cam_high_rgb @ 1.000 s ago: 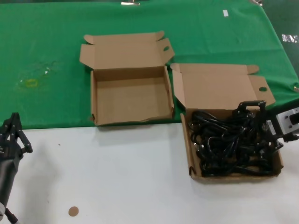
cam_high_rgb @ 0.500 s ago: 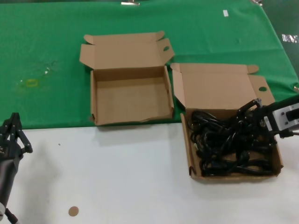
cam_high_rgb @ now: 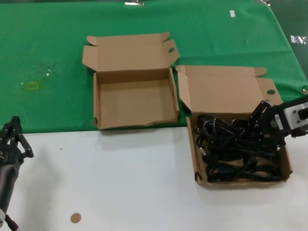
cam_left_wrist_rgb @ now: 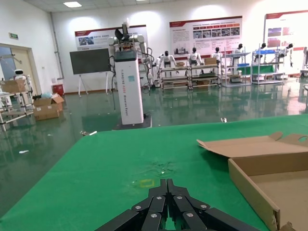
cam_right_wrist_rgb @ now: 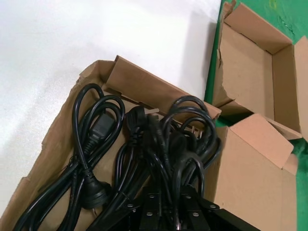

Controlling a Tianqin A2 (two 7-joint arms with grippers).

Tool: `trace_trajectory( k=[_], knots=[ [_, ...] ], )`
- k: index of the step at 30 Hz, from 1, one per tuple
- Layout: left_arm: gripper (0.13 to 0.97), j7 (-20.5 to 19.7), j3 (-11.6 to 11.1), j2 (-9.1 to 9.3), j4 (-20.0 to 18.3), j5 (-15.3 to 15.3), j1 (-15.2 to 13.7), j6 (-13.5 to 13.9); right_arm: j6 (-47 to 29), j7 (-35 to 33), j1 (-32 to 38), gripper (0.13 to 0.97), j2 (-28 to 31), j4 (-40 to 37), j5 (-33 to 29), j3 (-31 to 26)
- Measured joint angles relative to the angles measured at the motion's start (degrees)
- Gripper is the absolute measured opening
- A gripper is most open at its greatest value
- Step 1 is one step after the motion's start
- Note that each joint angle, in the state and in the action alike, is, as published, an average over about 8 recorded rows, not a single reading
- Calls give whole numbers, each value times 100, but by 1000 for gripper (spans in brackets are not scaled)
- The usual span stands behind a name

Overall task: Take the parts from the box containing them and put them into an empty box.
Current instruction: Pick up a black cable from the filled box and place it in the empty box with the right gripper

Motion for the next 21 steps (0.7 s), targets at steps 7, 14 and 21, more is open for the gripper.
trace_trajectory(
  k=[7,14,21],
  knots=[
    [152,0,0,0,0,-1,0,0,-214,372,178,196,58,172,1,23],
    [152,0,0,0,0,-1,0,0,-286,648,378,183,-65,290,106,89],
    [152,0,0,0,0,-1,0,0,-84,775,545,182,-421,307,143,95]
  ],
)
